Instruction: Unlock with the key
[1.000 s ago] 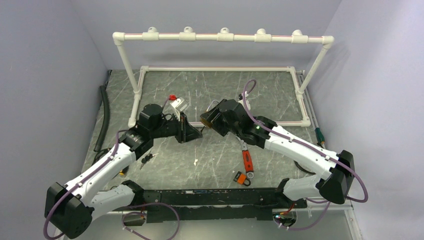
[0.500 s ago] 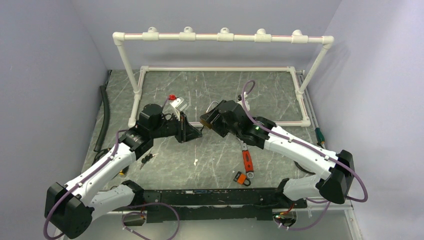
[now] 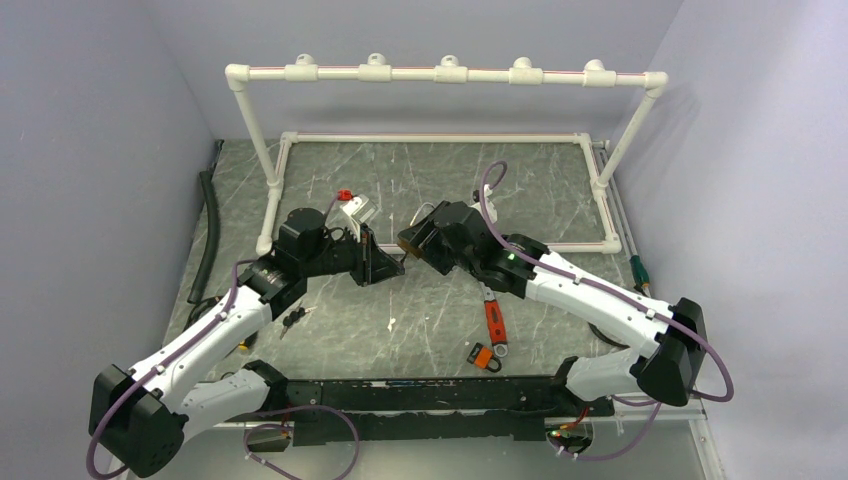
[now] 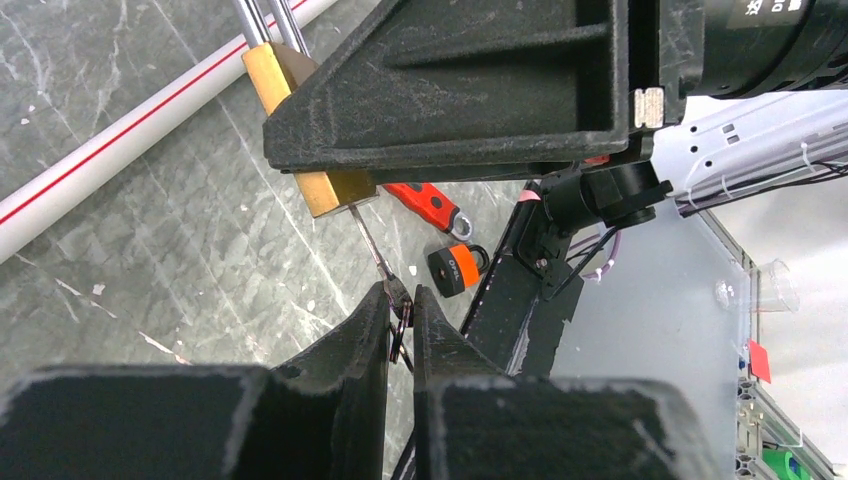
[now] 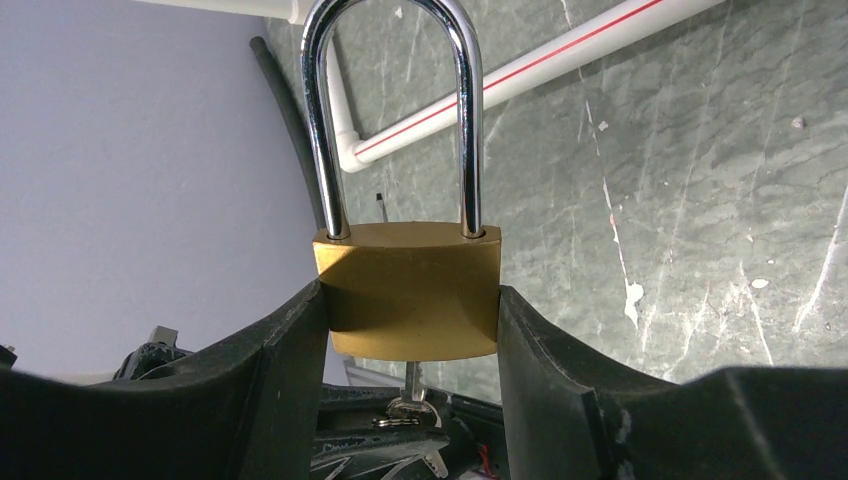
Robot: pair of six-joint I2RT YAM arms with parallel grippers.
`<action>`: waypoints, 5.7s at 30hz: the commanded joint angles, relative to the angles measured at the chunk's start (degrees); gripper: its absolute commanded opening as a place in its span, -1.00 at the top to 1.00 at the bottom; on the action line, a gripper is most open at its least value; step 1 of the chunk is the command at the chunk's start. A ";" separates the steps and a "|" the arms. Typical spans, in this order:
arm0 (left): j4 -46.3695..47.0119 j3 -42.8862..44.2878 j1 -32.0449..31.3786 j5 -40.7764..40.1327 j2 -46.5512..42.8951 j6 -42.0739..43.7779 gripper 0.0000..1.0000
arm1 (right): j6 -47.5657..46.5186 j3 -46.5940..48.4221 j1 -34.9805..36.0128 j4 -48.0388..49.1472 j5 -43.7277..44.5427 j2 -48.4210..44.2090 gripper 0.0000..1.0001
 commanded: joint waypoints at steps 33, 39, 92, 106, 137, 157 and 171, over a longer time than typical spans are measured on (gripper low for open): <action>6.98 0.38 -0.20 -7.12 1.78 -0.94 1.00 | 0.90 -2.28 3.77 7.03 0.13 -1.51 1.00; 7.41 0.57 -0.19 -7.95 2.02 -0.84 1.00 | 0.86 -2.48 3.86 7.05 0.31 -1.70 1.00; 7.34 -3.04 -0.20 -10.69 -3.04 -1.23 1.00 | 6.88 4.30 3.39 -2.86 11.28 -1.94 1.00; 7.59 -4.39 -0.19 -12.65 -6.86 -1.96 1.00 | 10.12 7.56 -0.95 -4.91 9.29 0.63 1.00; 8.14 -6.18 -0.29 -13.44 -11.37 0.06 1.00 | 6.00 11.81 -7.83 -1.09 -1.47 6.89 1.00; 10.88 -7.39 -0.29 -12.18 -12.35 0.52 1.00 | 6.79 9.13 -7.47 6.09 -11.43 5.81 1.00; 11.66 -7.43 -0.29 -14.19 -11.55 0.35 1.00 | 6.48 9.13 -6.62 6.42 -11.79 5.46 1.00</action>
